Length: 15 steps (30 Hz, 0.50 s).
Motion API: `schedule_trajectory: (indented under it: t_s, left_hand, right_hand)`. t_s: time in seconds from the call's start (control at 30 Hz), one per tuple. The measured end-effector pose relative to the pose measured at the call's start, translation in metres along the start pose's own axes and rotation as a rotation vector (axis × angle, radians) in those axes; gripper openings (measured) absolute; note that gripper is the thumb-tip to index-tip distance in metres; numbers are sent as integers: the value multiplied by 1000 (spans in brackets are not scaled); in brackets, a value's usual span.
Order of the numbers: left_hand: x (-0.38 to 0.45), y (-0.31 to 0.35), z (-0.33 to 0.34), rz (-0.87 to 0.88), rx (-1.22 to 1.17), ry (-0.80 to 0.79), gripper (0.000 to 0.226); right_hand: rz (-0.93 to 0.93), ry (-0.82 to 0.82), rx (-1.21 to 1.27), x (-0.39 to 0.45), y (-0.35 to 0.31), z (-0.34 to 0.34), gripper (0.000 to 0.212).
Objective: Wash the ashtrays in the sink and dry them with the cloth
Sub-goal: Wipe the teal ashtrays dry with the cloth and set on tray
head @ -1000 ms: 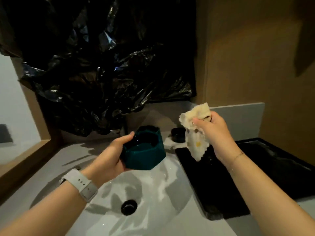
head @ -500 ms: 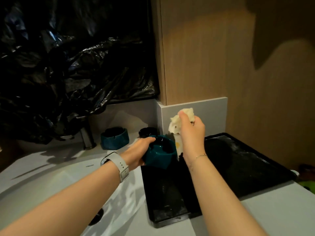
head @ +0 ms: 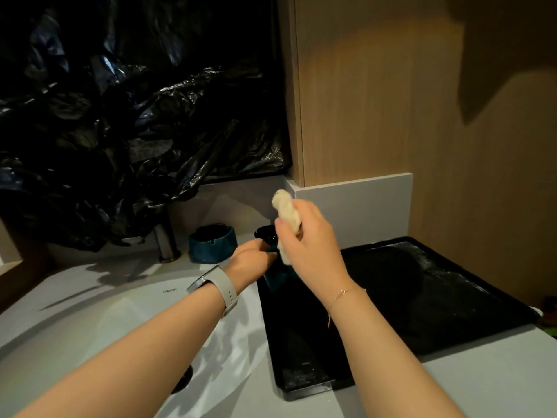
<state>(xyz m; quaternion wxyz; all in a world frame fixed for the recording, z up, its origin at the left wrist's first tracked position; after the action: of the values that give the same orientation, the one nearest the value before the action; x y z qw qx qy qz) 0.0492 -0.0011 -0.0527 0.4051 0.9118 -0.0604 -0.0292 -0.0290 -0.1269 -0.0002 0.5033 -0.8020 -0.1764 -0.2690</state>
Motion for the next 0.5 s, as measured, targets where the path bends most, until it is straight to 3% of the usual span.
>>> schedule_trajectory:
  t_s: [0.07, 0.13, 0.23, 0.33, 0.5]
  left_hand:
    - [-7, -8, -13, 19, -150, 19, 20]
    - [-13, -28, -36, -74, -193, 92, 33]
    - [-15, -66, -75, -186, -156, 247, 24]
    - [3, -95, -103, -232, -149, 271, 24]
    - [30, -106, -108, -354, -255, 263, 71]
  right_hand:
    - [-31, -107, -58, -5, -2, 12, 22]
    - [-72, -141, -90, -9, -7, 20, 20]
    - [-175, -190, -207, -18, -23, 36, 17]
    - [-227, -193, -249, -32, -43, 56, 18]
    - [-115, -231, -162, -49, -53, 77, 24]
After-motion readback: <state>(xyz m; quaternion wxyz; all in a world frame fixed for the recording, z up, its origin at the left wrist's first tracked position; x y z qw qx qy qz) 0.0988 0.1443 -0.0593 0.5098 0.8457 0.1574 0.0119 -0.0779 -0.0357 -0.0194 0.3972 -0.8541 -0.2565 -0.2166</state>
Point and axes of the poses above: each hand's wrist, its own x-axis towards the middle knuckle, its own z-axis out of the palm, y = z × x, the point moved 4 cm from there along x, towards the middle knuckle, and after that the axes turned 4 degrees about -y, right-handed, at the moved point
